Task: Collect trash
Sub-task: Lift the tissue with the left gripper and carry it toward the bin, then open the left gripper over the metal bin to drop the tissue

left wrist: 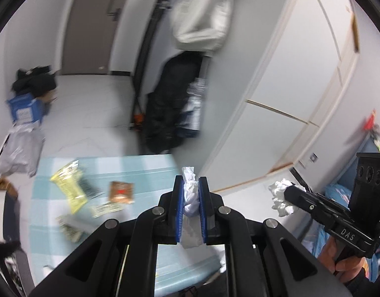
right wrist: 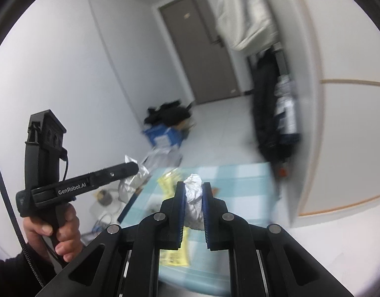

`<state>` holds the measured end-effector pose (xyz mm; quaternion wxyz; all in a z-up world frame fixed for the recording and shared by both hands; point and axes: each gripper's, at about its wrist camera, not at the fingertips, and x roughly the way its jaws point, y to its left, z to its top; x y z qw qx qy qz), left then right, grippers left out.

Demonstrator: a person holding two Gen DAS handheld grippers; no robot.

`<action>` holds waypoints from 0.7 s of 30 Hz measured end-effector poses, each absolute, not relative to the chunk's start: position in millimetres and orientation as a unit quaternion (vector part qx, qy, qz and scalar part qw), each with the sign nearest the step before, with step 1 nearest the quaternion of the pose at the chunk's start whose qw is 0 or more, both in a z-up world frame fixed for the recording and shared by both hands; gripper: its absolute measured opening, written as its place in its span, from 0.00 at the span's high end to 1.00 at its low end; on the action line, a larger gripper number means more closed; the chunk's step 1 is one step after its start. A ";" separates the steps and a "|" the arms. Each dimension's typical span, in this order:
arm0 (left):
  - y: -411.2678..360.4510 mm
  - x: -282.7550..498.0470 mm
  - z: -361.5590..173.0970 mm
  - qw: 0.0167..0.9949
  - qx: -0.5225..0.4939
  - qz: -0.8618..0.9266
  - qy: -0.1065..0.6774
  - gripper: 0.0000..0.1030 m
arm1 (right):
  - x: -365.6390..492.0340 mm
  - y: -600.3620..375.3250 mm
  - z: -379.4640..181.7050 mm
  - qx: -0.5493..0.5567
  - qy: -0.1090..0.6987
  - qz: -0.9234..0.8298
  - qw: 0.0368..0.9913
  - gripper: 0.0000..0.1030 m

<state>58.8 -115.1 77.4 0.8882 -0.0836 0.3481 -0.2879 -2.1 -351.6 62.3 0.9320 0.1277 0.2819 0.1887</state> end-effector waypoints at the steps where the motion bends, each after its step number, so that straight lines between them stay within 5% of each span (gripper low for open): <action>1: -127.5 57.1 82.0 0.887 -0.075 -0.296 0.347 0.93 | -8.8 -365.5 65.0 0.133 0.276 0.181 0.935 0.88; 12: -277.1 52.4 95.8 0.832 0.016 -0.400 0.384 0.93 | -67.7 -515.6 26.7 0.227 0.267 0.048 0.935 0.88; 21: -396.1 55.9 -7.3 0.684 0.131 -0.465 0.546 0.93 | -93.8 -583.8 -87.1 0.306 0.360 -0.055 0.880 0.88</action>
